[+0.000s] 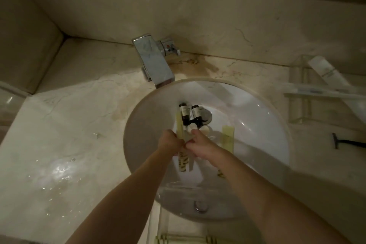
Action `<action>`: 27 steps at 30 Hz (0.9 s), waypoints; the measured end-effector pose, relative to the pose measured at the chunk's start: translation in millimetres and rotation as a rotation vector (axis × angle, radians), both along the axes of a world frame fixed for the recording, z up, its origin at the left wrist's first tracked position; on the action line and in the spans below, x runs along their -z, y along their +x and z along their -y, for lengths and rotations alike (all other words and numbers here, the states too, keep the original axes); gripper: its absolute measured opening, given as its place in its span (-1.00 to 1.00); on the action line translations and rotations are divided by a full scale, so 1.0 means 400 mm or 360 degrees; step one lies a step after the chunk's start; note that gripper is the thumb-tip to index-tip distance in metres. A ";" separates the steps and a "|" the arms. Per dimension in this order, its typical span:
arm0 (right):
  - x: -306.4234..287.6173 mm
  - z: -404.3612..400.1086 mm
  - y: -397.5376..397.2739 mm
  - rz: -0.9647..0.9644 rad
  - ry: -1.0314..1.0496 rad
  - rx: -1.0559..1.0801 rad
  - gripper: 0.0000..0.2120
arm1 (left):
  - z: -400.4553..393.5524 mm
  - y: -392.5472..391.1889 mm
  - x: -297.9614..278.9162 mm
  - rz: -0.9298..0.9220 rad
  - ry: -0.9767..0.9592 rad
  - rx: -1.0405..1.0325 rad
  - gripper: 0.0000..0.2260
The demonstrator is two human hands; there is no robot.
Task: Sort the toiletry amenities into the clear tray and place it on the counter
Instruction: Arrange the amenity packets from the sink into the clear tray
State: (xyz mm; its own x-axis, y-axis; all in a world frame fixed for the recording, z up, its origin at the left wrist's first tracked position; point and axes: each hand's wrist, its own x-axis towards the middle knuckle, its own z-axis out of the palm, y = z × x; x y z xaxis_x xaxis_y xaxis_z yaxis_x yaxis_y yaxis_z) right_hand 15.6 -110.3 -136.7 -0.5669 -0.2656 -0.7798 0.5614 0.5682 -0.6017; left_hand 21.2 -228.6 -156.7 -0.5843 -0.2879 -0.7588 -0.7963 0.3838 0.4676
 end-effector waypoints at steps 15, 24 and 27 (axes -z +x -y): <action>-0.128 -0.054 0.026 -0.0118 -0.0115 0.0919 -0.82 | -0.021 0.067 -0.141 -0.0711 0.0015 0.0975 -0.73; -0.256 -0.155 0.092 -0.0171 -0.0666 0.1279 -0.76 | 0.008 0.066 -0.307 -0.0414 0.0898 0.0571 -0.76; -0.296 -0.179 0.113 -0.0190 -0.0786 0.1381 -0.76 | 0.005 0.066 -0.364 -0.0441 0.0942 0.0697 -0.82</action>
